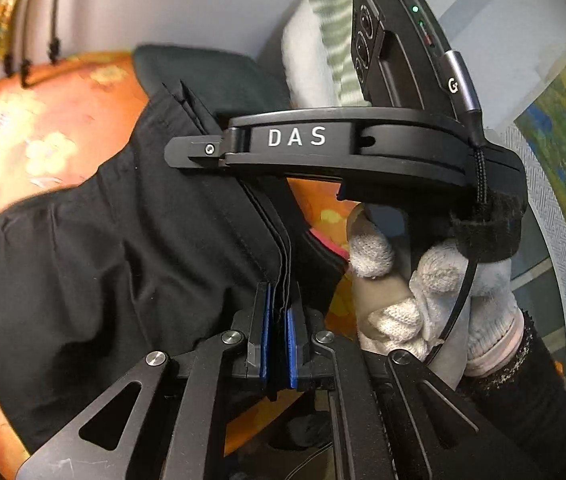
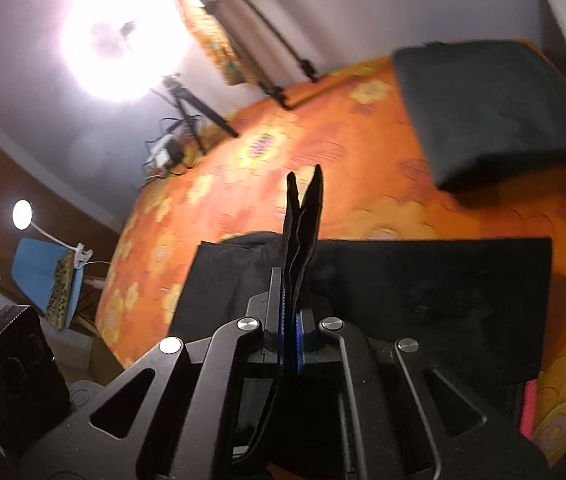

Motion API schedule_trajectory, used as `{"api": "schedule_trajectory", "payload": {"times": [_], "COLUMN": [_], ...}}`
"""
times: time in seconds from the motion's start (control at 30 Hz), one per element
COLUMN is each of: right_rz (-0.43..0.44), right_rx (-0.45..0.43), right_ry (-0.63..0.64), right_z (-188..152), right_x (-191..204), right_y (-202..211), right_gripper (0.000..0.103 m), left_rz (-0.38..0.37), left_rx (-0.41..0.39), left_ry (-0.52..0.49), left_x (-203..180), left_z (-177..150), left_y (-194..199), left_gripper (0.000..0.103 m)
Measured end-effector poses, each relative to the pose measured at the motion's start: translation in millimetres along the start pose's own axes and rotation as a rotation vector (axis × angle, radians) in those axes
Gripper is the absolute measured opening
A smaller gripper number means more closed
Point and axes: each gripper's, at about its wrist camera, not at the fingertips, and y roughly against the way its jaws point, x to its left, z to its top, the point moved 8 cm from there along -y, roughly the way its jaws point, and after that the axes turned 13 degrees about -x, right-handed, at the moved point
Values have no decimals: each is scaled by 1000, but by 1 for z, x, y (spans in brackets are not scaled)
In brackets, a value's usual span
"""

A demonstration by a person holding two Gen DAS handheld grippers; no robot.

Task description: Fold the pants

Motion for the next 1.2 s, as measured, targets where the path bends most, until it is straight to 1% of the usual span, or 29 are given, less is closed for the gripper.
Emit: {"api": "schedule_trajectory", "payload": {"times": [0.03,0.13,0.17,0.23,0.27,0.33,0.4,0.5,0.53,0.6,0.7,0.9,0.93,1.0,1.1,1.2], "right_rz": [-8,-29,-34,-50,-56,-68,-77,-80,-81,-80,-78,-119,-124,-161,-224,-282], "right_rx": [1,15,17,21,24,33,45,63,65,68,72,73,72,73,72,74], "right_ry": [-8,-34,-34,-32,-40,-59,-66,-66,-61,-55,-56,-26,-19,12,47,140], "right_z": [-1,-5,-5,-7,-9,-12,-16,-19,-19,-20,-21,-26,-26,-26,-28,-31], "right_x": [-9,-30,-36,-47,-54,-68,-77,-86,-86,-88,-90,-90,-89,-87,-90,-84], "right_y": [-1,-3,-2,-1,-1,-4,-7,-13,-15,-17,-16,-14,-14,-13,-14,-14], "right_gripper": [4,4,4,4,4,4,4,4,4,4,4,4,4,4,4,4], "left_rz": [-2,-10,-16,-29,-31,-30,-36,-60,-65,-64,-14,166,186,236,268,312], "left_rx": [15,40,46,59,63,71,76,89,90,76,50,28,26,18,19,25], "left_ry": [-3,1,6,22,25,22,22,22,11,-23,-60,-21,-17,-5,9,-25], "left_x": [-1,-2,-8,-7,4,0,-3,-13,-15,-18,-5,72,82,103,124,129], "left_z": [-3,-8,-11,-11,-7,-11,-17,-21,-22,-23,-26,-39,-40,-43,-46,-53], "left_y": [-11,-28,-30,-42,-49,-58,-56,-50,-44,-29,-1,51,57,68,63,61], "left_gripper": [5,5,5,5,5,5,7,19,21,22,22,22,22,22,22,22]}}
